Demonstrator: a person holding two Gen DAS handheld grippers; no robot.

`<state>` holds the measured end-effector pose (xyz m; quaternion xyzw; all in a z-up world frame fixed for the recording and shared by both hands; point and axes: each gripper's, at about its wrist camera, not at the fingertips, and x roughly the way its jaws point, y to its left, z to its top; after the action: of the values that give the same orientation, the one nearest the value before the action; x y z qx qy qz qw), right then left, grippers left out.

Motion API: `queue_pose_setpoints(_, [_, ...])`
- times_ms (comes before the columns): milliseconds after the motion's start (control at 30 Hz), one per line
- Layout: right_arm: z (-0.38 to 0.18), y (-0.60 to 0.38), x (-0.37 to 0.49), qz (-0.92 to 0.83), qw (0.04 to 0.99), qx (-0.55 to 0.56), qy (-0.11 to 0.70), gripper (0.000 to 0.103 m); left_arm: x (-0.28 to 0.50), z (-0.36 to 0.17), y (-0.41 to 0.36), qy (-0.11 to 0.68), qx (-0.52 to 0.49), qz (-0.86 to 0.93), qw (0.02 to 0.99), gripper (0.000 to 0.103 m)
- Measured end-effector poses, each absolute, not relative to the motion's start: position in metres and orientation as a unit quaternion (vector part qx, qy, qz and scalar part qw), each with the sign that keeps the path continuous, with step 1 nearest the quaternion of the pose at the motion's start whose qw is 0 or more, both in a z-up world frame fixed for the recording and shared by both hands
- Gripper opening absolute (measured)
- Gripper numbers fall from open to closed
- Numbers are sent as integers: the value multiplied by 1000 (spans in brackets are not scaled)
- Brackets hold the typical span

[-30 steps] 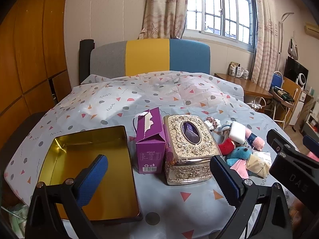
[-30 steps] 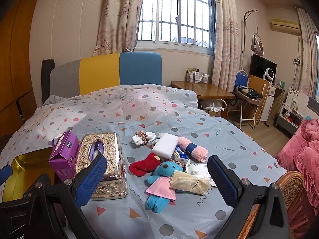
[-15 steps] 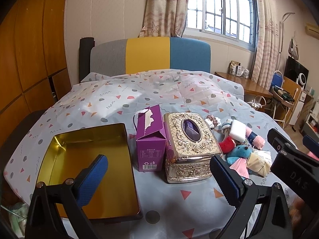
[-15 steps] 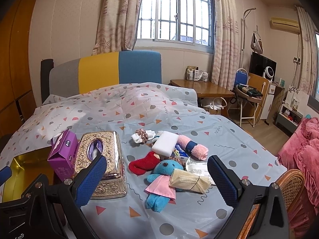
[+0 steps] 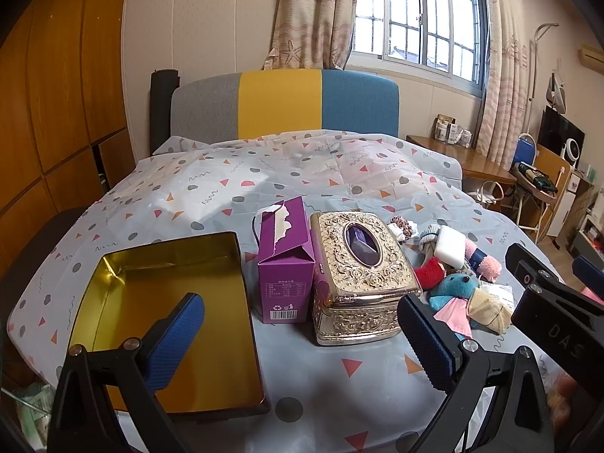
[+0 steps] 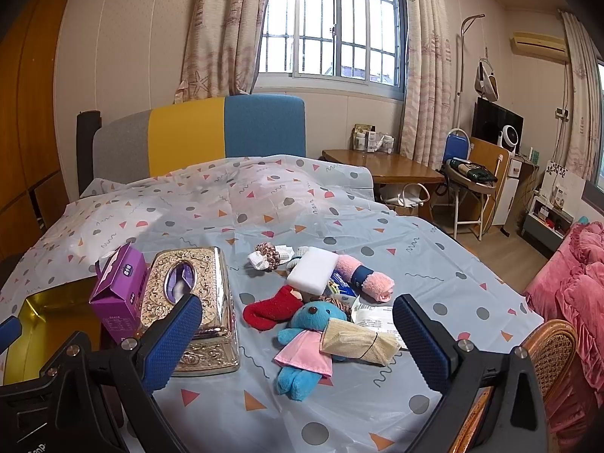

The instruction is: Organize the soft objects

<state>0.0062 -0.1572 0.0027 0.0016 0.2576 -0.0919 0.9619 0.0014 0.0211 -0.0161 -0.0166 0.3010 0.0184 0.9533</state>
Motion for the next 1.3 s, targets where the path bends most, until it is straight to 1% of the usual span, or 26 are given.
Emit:
queue_pose_setpoints(633, [1,-159,5,-94,962,5,258,103,1,-19,18,307,-15,15,951,103])
queue_pose_setpoints(1000, [-3,-181,10,-95,959,28,265,103,8,-22,14,323,-14,-2,946,103])
queue_pose_setpoints(1100, [-4,-196,13,-81,958,52,272,103,10,-24,11,330,-19,-42,943,103])
queue_pose_setpoints(1300, [-8,-246,18,-74,944,103,305,103,24,-38,-13,376,-14,-135,916,103])
